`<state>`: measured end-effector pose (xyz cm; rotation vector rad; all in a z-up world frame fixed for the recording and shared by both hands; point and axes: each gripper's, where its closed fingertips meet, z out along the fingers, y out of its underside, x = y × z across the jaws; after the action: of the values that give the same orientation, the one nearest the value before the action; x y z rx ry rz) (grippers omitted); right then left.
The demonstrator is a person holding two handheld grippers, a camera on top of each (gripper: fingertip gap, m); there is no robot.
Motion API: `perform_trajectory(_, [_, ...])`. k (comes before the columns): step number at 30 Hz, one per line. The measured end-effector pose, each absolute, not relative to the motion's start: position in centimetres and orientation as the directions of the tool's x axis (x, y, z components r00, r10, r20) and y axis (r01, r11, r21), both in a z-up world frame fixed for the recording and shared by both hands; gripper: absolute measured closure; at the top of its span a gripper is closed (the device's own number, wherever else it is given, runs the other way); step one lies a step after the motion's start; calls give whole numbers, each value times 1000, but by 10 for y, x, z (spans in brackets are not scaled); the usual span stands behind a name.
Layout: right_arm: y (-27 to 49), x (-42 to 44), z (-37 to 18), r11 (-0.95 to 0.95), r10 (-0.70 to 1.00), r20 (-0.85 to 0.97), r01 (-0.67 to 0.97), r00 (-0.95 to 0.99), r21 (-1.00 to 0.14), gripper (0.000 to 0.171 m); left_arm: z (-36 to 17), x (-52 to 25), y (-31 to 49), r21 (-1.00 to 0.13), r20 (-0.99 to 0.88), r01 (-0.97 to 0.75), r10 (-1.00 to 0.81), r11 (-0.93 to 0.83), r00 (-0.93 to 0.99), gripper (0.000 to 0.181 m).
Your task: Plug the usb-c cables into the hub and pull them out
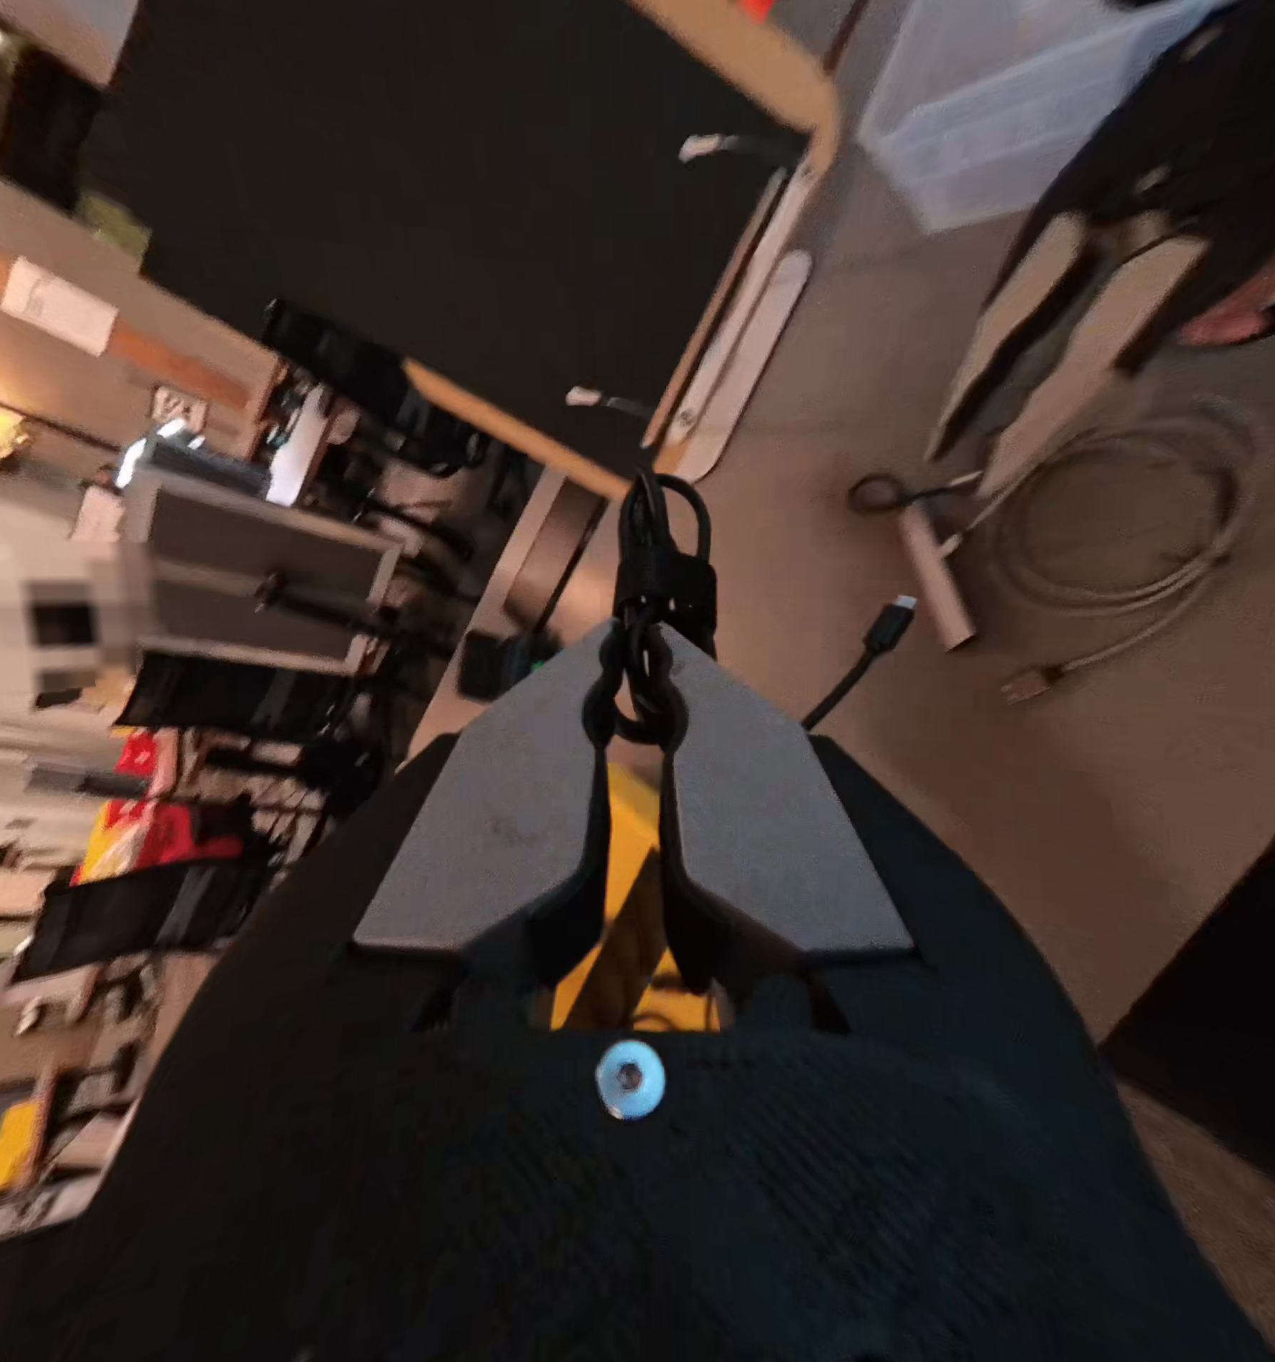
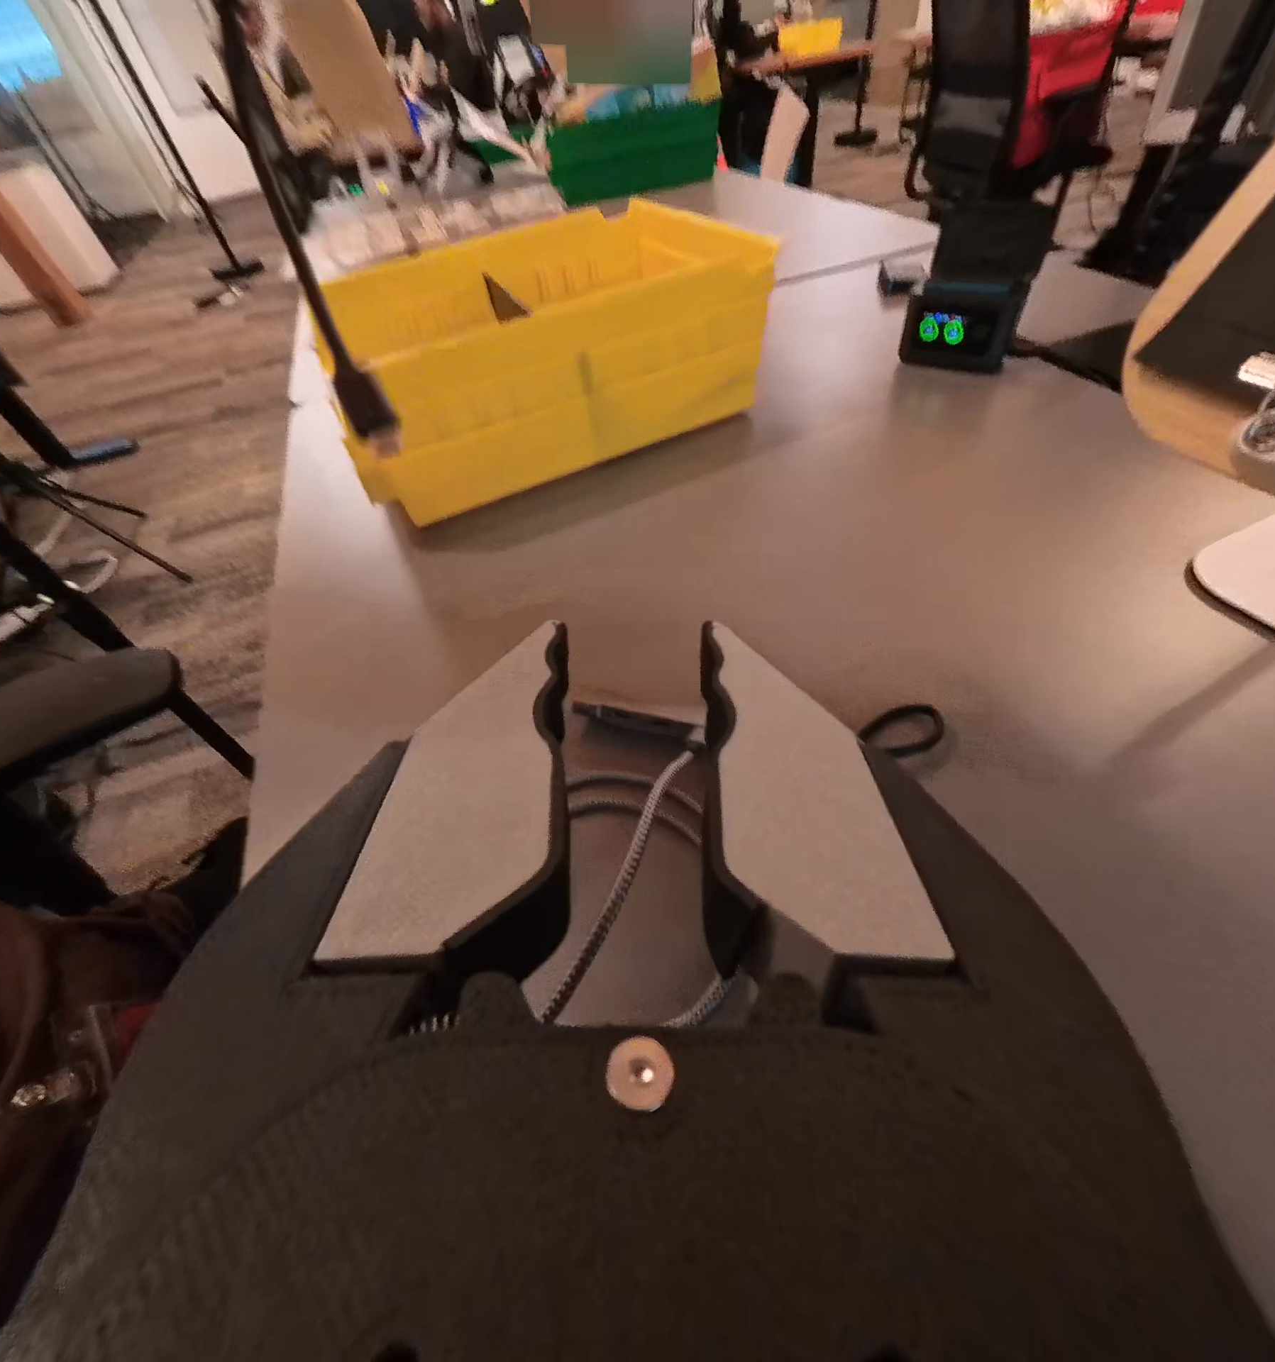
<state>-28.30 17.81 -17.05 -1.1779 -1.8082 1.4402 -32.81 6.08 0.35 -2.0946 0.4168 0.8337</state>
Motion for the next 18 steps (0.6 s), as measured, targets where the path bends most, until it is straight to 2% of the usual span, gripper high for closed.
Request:
perform_trajectory(4, [176,-269,-145,-29,819,-138,200,-557,-979,134,-11,-298,92,-669,-629,-550,-15,-500,777,177])
perform_trajectory(8, [168,-251,-134,-72,722,-180,186,-668,-980,136,-21,-284,110,-725,-578,-526,-22,-444,815,178])
perform_trajectory(18, [163,-236,-126,-59,661,-152,152,-735,-987,134,-11,-274,114,-723,-585,-540,-35,-430,810,178])
